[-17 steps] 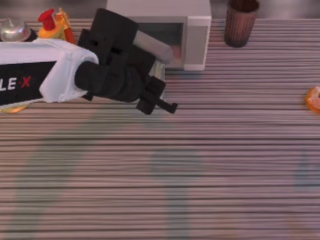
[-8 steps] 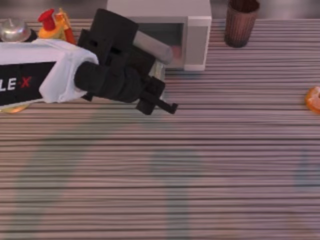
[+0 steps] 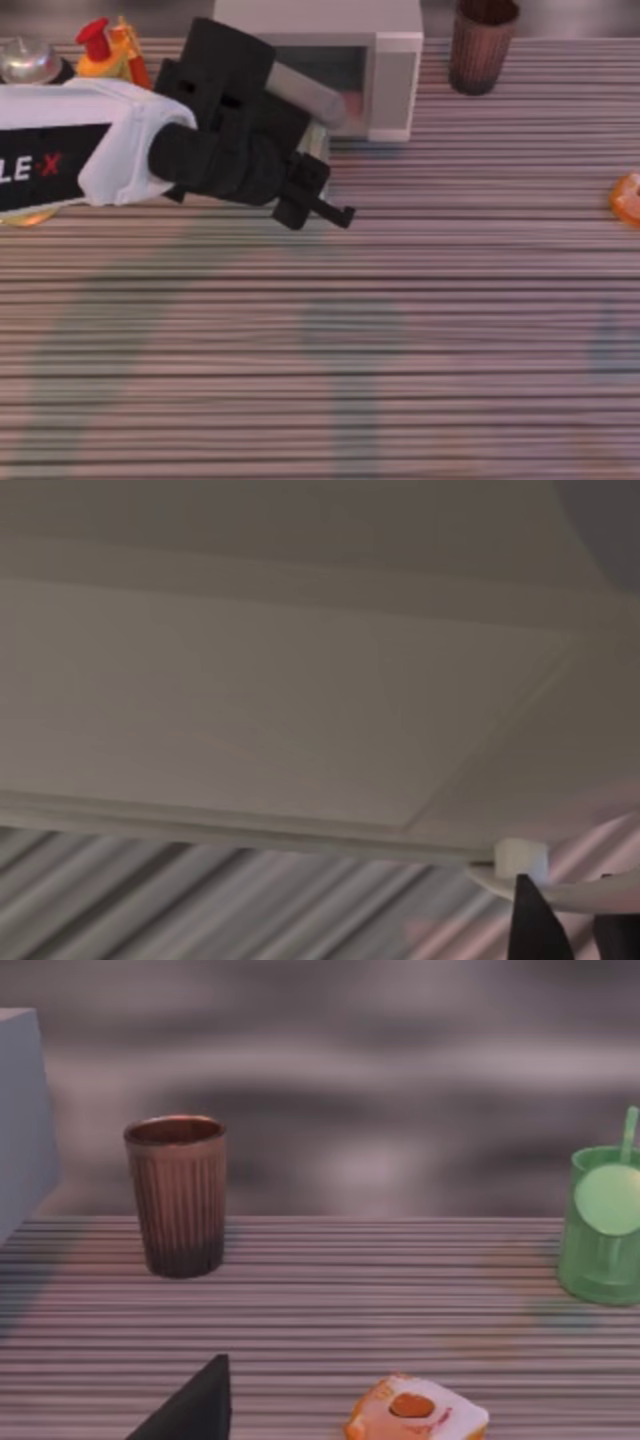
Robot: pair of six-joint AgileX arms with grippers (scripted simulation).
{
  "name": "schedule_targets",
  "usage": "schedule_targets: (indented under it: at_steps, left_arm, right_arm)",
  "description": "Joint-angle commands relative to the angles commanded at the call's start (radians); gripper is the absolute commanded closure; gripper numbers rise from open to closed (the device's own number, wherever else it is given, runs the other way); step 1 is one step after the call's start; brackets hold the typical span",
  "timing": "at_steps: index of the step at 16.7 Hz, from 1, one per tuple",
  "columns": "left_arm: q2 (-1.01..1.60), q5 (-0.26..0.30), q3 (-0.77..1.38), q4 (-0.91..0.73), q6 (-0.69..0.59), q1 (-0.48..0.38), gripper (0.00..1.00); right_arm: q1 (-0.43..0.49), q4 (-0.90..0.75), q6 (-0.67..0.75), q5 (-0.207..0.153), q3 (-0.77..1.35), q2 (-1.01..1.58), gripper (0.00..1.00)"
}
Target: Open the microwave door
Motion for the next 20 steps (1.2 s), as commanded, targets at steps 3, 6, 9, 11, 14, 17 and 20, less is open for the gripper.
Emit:
schedule_targets:
  at_steps: [3,6,9,11,14,17,20]
  left_arm:
    - [0.000,0.000,0.000,0.000,0.000,0.000,1.00]
    - [0.001,0.009,-0.001,-0.001,-0.006,-0.008,1.00]
    - [-0.006,0.022,-0.009,-0.003,0.017,0.004,1.00]
    - [-0.014,0.035,-0.013,-0.003,0.038,0.014,1.00]
    - [-0.016,0.044,-0.019,-0.006,0.053,0.022,1.00]
    - [-0.016,0.044,-0.019,-0.006,0.053,0.022,1.00]
    - [-0.016,0.044,-0.019,-0.006,0.053,0.022,1.00]
  right_arm:
    - [0.000,0.000,0.000,0.000,0.000,0.000,0.00]
    - [0.000,0.000,0.000,0.000,0.000,0.000,0.00]
    - [0.000,0.000,0.000,0.000,0.000,0.000,0.00]
    - [0.000,0.000,0.000,0.000,0.000,0.000,0.00]
    - [0.000,0.000,0.000,0.000,0.000,0.000,0.00]
    - [0.000,0.000,0.000,0.000,0.000,0.000,0.00]
    - [0.000,0.000,0.000,0.000,0.000,0.000,0.00]
